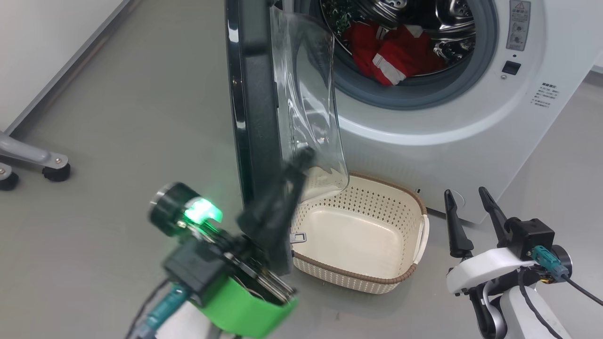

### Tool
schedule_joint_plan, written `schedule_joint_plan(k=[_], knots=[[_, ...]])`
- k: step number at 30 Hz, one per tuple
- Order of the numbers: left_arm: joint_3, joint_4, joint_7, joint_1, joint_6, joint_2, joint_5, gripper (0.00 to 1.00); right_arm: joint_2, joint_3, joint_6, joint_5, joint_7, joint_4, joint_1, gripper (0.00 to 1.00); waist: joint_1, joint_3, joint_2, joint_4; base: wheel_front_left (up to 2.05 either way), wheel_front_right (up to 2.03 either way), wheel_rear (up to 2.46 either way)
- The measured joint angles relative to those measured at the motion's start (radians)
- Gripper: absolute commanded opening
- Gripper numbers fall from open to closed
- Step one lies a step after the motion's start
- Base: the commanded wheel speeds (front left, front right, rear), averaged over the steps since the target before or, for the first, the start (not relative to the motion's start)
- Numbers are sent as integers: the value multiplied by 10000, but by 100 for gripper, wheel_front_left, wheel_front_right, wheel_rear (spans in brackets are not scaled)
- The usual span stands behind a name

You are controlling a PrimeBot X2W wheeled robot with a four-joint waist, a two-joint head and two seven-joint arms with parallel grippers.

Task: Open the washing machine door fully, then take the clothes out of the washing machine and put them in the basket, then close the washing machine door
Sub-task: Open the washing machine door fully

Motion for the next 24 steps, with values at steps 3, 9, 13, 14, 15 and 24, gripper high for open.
schedule_joint_plan(k=[3,9,13,14,15,24], knots=[[-679,-38,441,284,-8,19,-267,0,48,-10,6,-59,0,12,5,100,0,-21,0,-44,0,0,0],[-1505,173,1457,857,-10,238,-798,0,96,-79,105,-71,0,79,28,100,0,-38,0,-141,0,0,0],[-1703,481,2109,1232,-10,506,-1055,0,117,-109,144,-169,0,102,90,100,0,-18,0,-183,0,0,0],[-1741,545,2247,1298,-10,564,-1120,0,121,-123,146,-171,0,115,105,100,0,-10,0,-191,0,0,0],[-1756,598,2374,1346,-10,629,-1149,0,125,-136,148,-171,0,123,122,100,0,0,0,-198,0,0,0],[-1446,1055,3037,1601,17,809,-1275,0,146,-192,224,-341,0,173,123,100,0,105,0,-217,0,0,0]])
